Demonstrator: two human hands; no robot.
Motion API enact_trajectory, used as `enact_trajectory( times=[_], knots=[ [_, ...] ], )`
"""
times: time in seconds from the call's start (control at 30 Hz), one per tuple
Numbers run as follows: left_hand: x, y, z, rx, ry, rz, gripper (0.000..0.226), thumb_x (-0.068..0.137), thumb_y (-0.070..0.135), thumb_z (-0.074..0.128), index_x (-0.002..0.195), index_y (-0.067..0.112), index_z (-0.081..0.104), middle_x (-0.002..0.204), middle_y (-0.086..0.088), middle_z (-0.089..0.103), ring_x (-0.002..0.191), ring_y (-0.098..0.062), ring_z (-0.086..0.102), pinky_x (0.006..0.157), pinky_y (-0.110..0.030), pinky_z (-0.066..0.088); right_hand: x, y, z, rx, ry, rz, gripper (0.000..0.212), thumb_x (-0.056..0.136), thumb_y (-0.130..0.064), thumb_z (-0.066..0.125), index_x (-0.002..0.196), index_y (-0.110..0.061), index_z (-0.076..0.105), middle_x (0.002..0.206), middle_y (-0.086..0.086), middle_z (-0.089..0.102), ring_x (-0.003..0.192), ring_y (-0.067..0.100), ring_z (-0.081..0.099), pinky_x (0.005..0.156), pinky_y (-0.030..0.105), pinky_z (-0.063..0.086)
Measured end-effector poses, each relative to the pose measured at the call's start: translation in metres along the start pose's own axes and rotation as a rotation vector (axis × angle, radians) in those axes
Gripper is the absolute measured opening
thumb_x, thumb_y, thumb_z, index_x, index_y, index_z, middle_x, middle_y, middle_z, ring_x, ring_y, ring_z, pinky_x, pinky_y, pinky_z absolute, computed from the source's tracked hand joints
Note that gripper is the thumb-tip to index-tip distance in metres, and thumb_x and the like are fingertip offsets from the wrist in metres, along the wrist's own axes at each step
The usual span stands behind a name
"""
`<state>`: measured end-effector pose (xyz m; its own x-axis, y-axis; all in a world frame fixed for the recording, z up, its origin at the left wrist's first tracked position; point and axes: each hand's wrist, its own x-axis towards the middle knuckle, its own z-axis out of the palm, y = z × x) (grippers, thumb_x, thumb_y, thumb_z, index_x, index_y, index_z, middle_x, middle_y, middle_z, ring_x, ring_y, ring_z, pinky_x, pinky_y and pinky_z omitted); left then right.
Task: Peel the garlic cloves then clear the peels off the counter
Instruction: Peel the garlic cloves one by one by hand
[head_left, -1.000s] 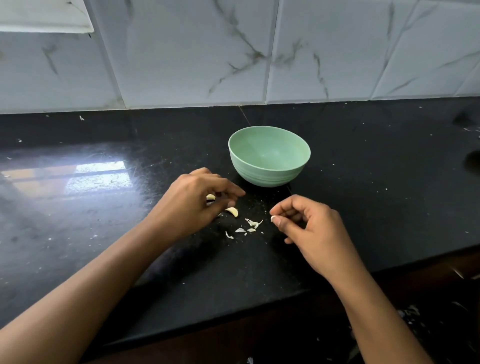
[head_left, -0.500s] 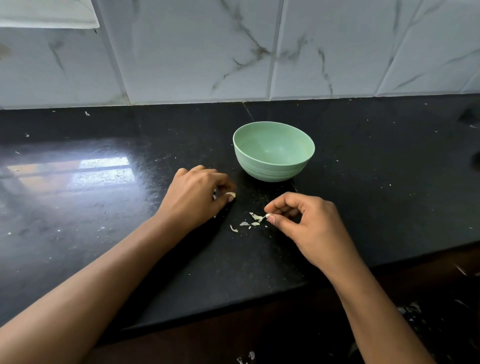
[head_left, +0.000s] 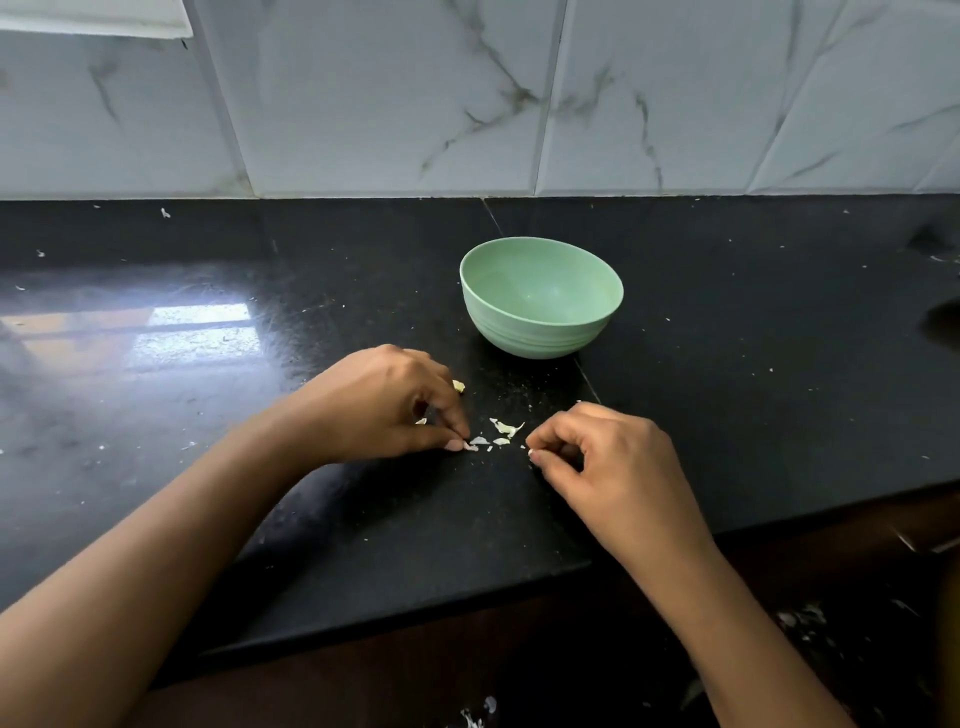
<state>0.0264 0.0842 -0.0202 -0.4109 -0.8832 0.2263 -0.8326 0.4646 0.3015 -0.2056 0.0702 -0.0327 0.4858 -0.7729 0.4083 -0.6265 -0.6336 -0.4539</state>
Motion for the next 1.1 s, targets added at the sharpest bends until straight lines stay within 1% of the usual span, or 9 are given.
enact_trajectory(
  times=[0.27, 0.4, 0.53, 0.6, 0.7, 0.8, 0.93, 1.03, 1.1],
  knots=[
    [0.019, 0.012, 0.019, 0.066, 0.178, -0.158, 0.008, 0.081, 0.042, 0.069, 0.088, 0.039, 0.070, 0.070, 0.022, 0.050, 0.076, 0.003, 0.045, 0.059, -0.021, 0.035, 0.003, 0.003, -0.015, 0.061, 0.089, 0.056, 0.010, 0.074, -0.013, 0.076, 0.077, -0.022, 0.074, 0.070, -0.009, 0.065, 0.062, 0.006, 0.060, 0.059, 0.030, 0.051],
    [0.012, 0.006, 0.012, 0.028, 0.202, -0.187, 0.014, 0.080, 0.037, 0.071, 0.094, 0.040, 0.071, 0.071, 0.024, 0.052, 0.071, 0.003, 0.047, 0.062, -0.023, 0.041, 0.009, 0.001, -0.025, 0.146, 0.108, 0.017, 0.008, 0.074, -0.015, 0.076, 0.078, -0.022, 0.074, 0.069, -0.012, 0.065, 0.065, 0.005, 0.060, 0.058, 0.016, 0.045],
    [0.007, 0.006, 0.006, 0.044, 0.235, -0.206, 0.019, 0.078, 0.043, 0.059, 0.092, 0.041, 0.071, 0.068, 0.024, 0.051, 0.063, 0.000, 0.049, 0.059, -0.026, 0.045, 0.012, 0.000, -0.003, -0.073, 0.012, -0.092, 0.005, 0.065, -0.022, 0.065, 0.066, -0.020, 0.069, 0.064, -0.006, 0.062, 0.056, 0.013, 0.059, 0.051, 0.028, 0.050],
    [0.006, 0.005, 0.005, 0.040, 0.240, -0.208, 0.020, 0.077, 0.045, 0.057, 0.091, 0.041, 0.071, 0.067, 0.026, 0.051, 0.060, 0.001, 0.048, 0.057, -0.025, 0.043, 0.014, 0.000, -0.002, -0.148, 0.054, -0.179, 0.002, 0.064, -0.018, 0.064, 0.064, -0.016, 0.065, 0.061, -0.003, 0.059, 0.056, 0.020, 0.059, 0.049, 0.027, 0.049],
    [0.006, 0.007, 0.006, 0.046, 0.250, -0.187, 0.024, 0.077, 0.051, 0.053, 0.090, 0.041, 0.071, 0.064, 0.026, 0.049, 0.060, 0.001, 0.047, 0.056, -0.024, 0.041, 0.018, 0.003, -0.005, -0.165, 0.132, -0.222, 0.002, 0.066, -0.013, 0.066, 0.066, -0.013, 0.064, 0.063, -0.001, 0.060, 0.058, 0.021, 0.058, 0.053, 0.027, 0.046],
    [0.005, 0.010, 0.005, 0.046, 0.276, -0.123, 0.030, 0.079, 0.054, 0.048, 0.090, 0.039, 0.071, 0.064, 0.021, 0.048, 0.068, 0.003, 0.046, 0.053, -0.026, 0.044, 0.015, 0.011, 0.000, -0.243, 0.060, -0.277, 0.002, 0.064, -0.014, 0.065, 0.065, -0.014, 0.062, 0.063, 0.000, 0.058, 0.059, 0.024, 0.059, 0.053, 0.029, 0.048],
    [0.003, 0.014, 0.002, 0.069, 0.294, -0.025, 0.022, 0.081, 0.050, 0.055, 0.091, 0.037, 0.070, 0.068, 0.023, 0.047, 0.069, 0.001, 0.049, 0.050, -0.024, 0.043, 0.016, 0.016, -0.010, -0.104, 0.141, -0.195, 0.002, 0.068, -0.011, 0.068, 0.068, -0.012, 0.066, 0.068, 0.000, 0.063, 0.062, 0.021, 0.060, 0.056, 0.028, 0.047],
    [0.002, 0.016, 0.003, 0.102, 0.259, 0.028, 0.022, 0.082, 0.052, 0.055, 0.094, 0.039, 0.069, 0.071, 0.024, 0.051, 0.075, 0.001, 0.051, 0.050, -0.023, 0.042, 0.012, 0.016, -0.001, -0.165, 0.076, -0.230, 0.004, 0.066, -0.013, 0.068, 0.068, -0.014, 0.066, 0.066, -0.002, 0.061, 0.061, 0.020, 0.060, 0.053, 0.027, 0.047],
    [0.001, 0.018, 0.004, 0.086, 0.266, 0.041, 0.023, 0.083, 0.051, 0.056, 0.097, 0.039, 0.069, 0.072, 0.025, 0.052, 0.072, 0.006, 0.049, 0.052, -0.020, 0.042, 0.013, 0.014, -0.002, 0.002, 0.084, -0.122, 0.007, 0.071, -0.012, 0.073, 0.071, -0.017, 0.069, 0.067, -0.006, 0.064, 0.060, 0.014, 0.060, 0.055, 0.027, 0.049]
  ],
)
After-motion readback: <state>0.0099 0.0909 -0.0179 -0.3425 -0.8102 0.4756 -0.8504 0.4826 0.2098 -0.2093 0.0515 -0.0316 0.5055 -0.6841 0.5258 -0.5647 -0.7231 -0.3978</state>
